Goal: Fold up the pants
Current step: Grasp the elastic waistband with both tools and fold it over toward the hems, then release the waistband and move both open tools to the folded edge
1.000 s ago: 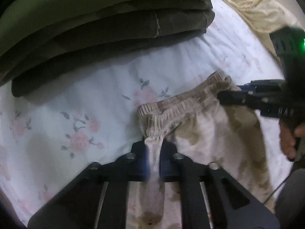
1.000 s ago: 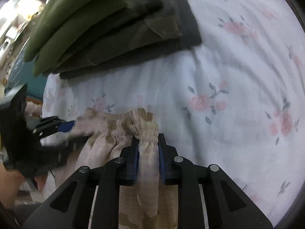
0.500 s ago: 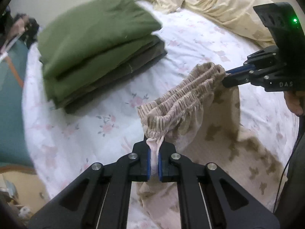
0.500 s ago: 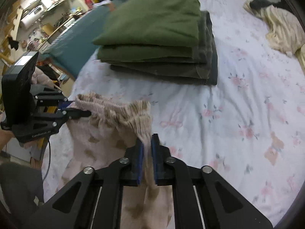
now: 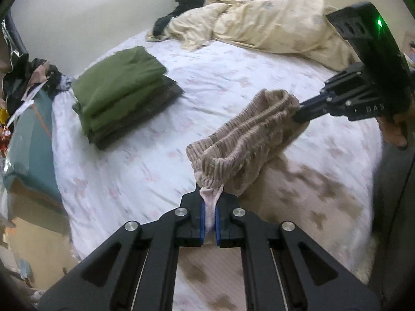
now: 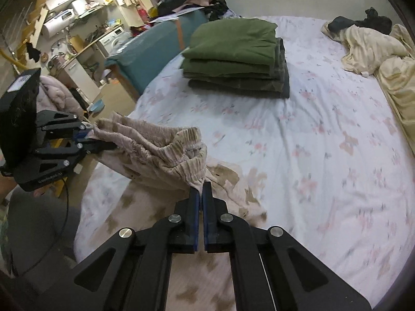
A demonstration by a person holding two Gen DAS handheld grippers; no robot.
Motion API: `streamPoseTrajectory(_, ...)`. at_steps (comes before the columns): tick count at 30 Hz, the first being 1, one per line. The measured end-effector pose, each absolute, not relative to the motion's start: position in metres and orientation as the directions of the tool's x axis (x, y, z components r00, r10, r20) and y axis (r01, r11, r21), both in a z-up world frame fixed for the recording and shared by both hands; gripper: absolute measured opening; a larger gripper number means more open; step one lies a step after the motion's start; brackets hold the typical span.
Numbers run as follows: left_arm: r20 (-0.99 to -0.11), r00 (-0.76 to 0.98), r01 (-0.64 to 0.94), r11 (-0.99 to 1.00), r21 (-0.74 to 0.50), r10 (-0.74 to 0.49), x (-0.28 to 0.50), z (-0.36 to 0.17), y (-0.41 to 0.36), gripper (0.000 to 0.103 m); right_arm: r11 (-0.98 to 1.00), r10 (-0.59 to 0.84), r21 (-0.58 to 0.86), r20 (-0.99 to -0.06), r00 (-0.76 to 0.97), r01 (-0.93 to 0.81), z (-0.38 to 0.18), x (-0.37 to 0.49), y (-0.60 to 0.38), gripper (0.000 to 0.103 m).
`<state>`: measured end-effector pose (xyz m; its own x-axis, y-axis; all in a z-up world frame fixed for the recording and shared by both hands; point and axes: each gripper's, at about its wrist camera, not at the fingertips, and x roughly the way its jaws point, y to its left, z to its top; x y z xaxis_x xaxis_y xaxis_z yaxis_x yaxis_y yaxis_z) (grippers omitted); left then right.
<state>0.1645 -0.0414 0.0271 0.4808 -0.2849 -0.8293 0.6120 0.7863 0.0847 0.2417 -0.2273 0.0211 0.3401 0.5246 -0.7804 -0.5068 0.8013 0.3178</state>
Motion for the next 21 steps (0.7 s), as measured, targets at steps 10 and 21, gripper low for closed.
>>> streamPoseTrajectory(10,-0.955,0.243,0.541,0.841,-0.013,-0.171,0.08,-0.041,-0.042,0.005,0.811,0.446,0.319,-0.88,0.164,-0.49,-0.046,0.121,-0.196,0.001)
streamPoseTrajectory(21,-0.973,0.054,0.46,0.87,-0.176,-0.226,0.062,-0.066,-0.019,0.058,0.77,0.26,0.238,-0.964,-0.05,-0.592,-0.088,0.096,-0.174,0.022)
